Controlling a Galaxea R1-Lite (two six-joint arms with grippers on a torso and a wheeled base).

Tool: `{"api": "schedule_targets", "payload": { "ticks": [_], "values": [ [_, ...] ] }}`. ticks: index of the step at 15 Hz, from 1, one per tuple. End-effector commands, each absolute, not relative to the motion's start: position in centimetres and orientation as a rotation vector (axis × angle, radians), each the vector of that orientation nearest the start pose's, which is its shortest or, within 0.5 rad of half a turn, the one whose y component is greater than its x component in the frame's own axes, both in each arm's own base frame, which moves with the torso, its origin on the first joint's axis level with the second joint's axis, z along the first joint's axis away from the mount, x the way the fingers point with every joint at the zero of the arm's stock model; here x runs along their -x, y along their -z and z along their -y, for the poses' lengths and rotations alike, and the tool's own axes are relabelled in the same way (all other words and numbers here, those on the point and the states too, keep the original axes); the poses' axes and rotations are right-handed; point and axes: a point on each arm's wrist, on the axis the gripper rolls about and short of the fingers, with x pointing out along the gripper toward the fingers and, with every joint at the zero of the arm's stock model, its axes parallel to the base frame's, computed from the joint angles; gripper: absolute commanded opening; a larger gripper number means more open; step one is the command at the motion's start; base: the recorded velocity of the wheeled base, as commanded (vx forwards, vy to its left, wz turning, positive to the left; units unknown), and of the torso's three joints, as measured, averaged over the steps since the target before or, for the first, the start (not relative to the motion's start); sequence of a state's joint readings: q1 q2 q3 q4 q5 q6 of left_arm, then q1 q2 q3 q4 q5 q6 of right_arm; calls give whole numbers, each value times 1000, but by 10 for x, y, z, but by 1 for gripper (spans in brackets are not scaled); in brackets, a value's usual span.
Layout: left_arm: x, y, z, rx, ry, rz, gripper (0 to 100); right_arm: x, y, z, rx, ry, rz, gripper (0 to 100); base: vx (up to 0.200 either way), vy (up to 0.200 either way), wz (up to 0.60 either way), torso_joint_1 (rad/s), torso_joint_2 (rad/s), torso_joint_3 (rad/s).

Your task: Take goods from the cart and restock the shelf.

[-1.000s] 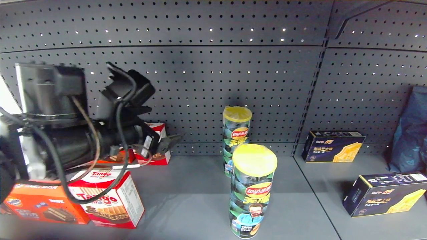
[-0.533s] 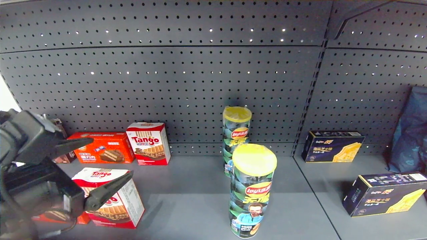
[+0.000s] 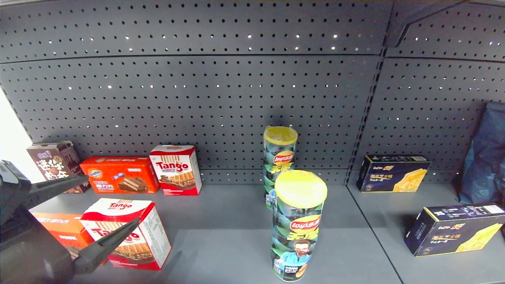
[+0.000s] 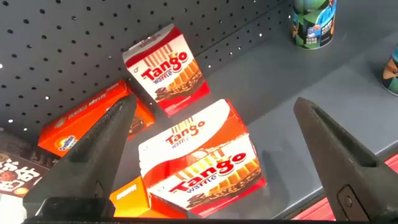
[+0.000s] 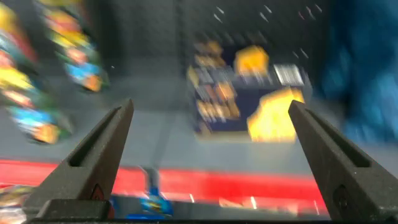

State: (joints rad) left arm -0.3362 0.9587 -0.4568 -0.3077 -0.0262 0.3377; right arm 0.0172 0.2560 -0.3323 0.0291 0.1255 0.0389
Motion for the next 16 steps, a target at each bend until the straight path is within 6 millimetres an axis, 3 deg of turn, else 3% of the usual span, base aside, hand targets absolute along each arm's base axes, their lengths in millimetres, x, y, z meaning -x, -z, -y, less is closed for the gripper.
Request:
{"api": "schedule_targets", "payload": {
  "ticks": [1, 3, 5, 12, 16],
  "values": [
    [-111, -208, 39, -363, 390, -131, 100, -44, -238, -8, 11, -311, -92, 100, 0, 0, 0, 0, 0, 0],
    [-111, -208, 39, -363, 390, -129, 100, -90, -241, -23, 51, -460, -196, 100, 0, 0, 0, 0, 0, 0],
    [-113, -208, 40, -363, 389, -131, 100, -112, -234, -40, 73, -533, -271, 100, 0, 0, 0, 0, 0, 0],
    [-114, -207, 37, -362, 363, -142, 100, -145, -205, -92, 188, -757, -456, 100, 0, 0, 0, 0, 0, 0],
    [-114, -209, 36, -360, 352, -135, 100, -158, -195, -102, 199, -773, -503, 100, 0, 0, 0, 0, 0, 0]
  ]
}}
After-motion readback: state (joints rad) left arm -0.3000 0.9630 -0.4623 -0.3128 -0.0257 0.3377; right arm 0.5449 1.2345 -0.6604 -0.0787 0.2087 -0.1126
